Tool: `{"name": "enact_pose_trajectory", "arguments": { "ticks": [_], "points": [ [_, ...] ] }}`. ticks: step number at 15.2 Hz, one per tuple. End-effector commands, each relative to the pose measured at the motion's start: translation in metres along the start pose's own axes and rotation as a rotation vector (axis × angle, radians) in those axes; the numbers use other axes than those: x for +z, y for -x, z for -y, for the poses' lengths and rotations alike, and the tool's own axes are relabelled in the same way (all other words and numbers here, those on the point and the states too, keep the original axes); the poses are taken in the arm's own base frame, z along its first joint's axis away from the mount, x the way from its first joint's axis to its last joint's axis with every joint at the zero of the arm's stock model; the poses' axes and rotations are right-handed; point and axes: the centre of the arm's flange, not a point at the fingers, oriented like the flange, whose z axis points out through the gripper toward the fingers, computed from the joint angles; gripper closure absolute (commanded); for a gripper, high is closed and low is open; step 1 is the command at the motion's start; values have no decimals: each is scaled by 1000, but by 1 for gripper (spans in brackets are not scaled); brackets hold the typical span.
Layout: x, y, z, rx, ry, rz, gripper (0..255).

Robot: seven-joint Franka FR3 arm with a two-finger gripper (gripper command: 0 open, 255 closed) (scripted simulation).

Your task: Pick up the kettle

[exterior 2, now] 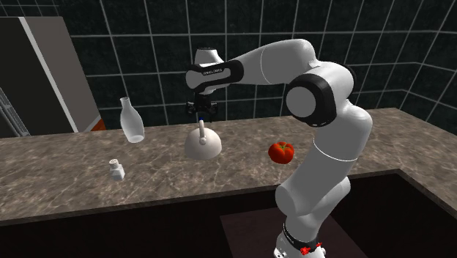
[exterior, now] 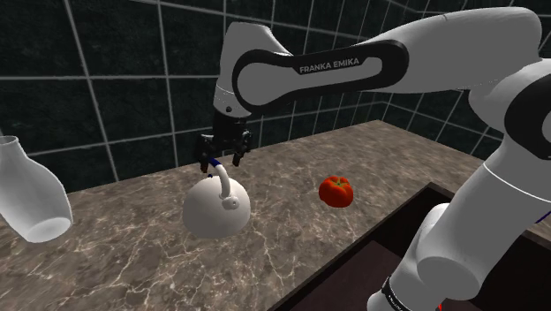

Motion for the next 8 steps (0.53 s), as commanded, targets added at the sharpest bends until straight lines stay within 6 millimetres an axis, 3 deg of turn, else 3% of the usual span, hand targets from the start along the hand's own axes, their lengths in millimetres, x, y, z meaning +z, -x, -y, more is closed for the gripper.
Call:
{"name": "enact_pose_trajectory", "arguments": {
  "ticks": [1,2,3,8],
  "points": [
    [6,0,-1,0,0,-1,0],
    [6,0,-1,0,0,-1,0],
    [6,0,-1,0,0,-1,255],
    [6,0,-1,0,0,-1,255]
  ]
}}
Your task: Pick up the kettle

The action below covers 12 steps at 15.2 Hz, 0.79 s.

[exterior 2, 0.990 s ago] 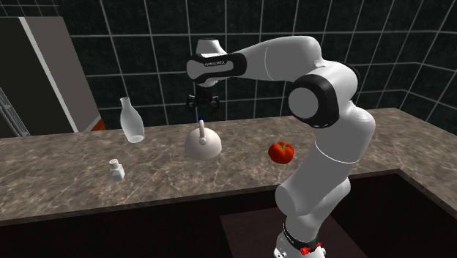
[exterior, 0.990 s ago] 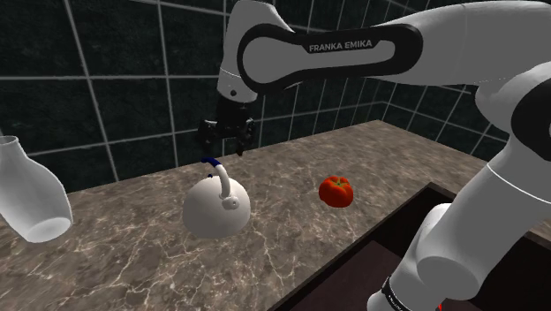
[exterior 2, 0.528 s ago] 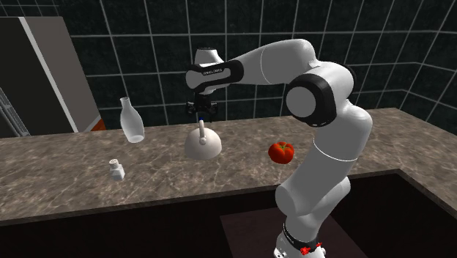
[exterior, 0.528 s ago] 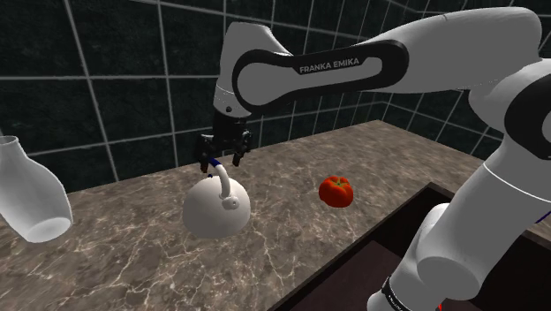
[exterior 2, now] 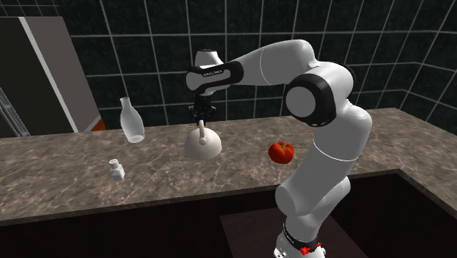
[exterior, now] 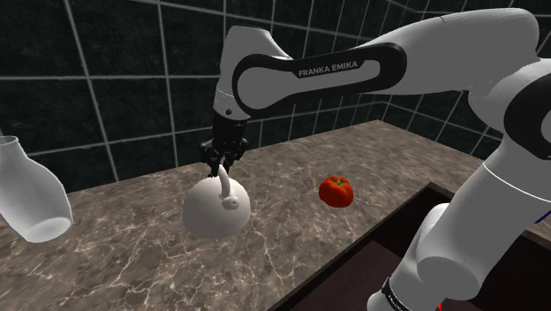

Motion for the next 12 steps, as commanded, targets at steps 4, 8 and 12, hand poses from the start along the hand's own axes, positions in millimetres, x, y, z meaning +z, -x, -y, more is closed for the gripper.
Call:
{"name": "enact_pose_trajectory", "arguments": {
  "ticks": [4,8,12],
  "points": [
    [0,0,0,0,0,1,255],
    [-21,-2,3,0,0,1,255],
    [-41,-5,5,0,0,1,255]
  ]
}}
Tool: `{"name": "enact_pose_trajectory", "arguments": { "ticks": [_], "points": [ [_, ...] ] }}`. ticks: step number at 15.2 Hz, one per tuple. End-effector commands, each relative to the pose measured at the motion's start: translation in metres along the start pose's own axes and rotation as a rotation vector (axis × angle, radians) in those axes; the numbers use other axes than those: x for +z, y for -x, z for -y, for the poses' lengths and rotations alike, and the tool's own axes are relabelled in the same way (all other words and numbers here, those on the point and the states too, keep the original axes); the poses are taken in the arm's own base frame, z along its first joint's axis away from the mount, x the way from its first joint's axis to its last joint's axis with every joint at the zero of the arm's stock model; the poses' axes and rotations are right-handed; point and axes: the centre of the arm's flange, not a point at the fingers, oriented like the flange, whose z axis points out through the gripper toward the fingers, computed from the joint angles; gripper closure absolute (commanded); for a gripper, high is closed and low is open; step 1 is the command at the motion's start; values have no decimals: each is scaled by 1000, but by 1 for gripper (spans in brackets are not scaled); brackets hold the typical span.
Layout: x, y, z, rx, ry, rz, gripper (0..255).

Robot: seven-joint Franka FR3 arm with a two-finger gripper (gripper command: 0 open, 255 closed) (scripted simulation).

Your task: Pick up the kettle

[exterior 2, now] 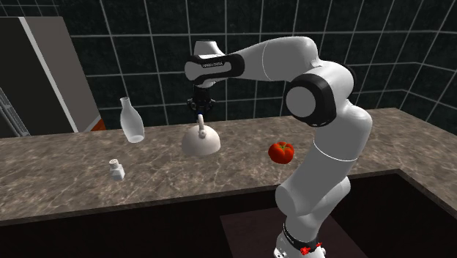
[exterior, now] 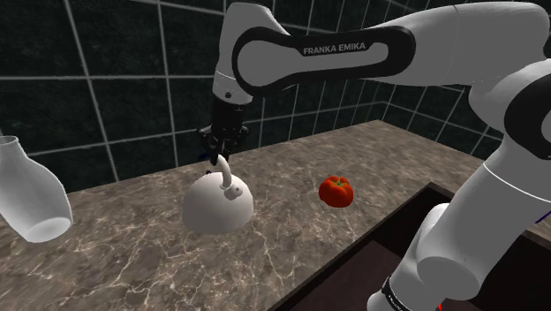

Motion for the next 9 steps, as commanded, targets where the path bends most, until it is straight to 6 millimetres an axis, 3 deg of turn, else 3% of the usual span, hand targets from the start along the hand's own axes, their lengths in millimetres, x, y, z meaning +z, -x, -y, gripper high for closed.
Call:
{"name": "enact_pose_trajectory", "arguments": {
  "ticks": [1,7,9],
  "points": [
    [-12,0,0,0,-1,-2,255],
    [-43,-4,4,0,-1,-2,255],
    [-44,-4,4,0,-1,-2,255]
  ]
}}
